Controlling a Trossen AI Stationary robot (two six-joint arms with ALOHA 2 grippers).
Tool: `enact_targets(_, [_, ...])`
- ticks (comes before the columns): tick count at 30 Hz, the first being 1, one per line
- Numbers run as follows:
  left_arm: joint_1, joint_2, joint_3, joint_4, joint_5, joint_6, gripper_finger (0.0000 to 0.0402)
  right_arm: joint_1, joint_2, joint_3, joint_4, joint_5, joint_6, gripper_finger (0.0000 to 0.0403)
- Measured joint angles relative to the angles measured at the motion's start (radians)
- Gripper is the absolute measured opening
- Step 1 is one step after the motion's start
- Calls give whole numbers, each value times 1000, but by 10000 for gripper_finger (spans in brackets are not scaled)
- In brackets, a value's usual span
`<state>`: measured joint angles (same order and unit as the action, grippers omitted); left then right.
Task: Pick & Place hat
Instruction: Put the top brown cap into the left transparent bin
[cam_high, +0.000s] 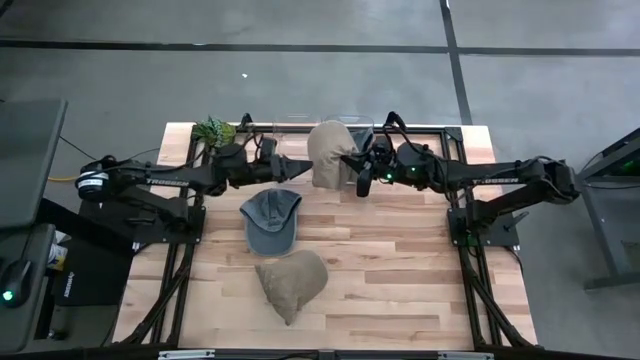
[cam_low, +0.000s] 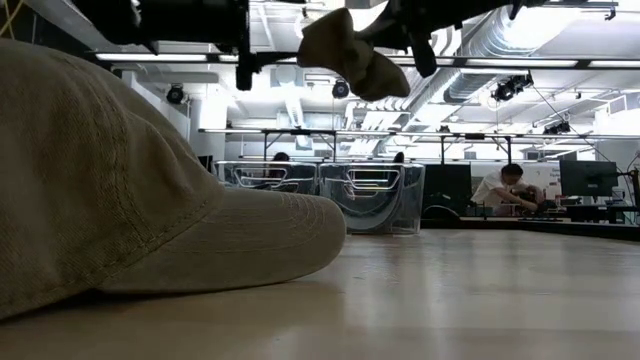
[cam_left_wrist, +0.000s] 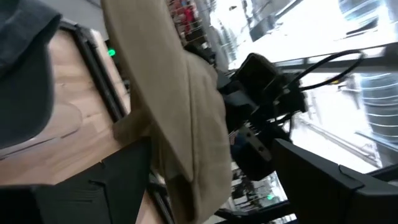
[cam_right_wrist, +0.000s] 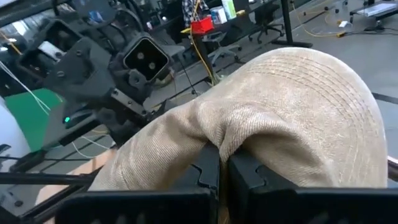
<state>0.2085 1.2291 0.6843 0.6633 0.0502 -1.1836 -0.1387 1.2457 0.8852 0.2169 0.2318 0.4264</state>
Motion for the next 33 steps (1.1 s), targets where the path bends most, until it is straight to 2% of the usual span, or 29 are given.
enact_targets(6, [0,40,24,-40,-11,-5,312,-22,-2,0,4,-21,-17,0])
enact_targets(15, [0,72,33,-7,-16,-52,312,-68,-1,0,3,-70,-26,0])
enact_targets(33, [0,228,218,-66,-18,-52,312,-84,19,0,-20,-136,-43,0])
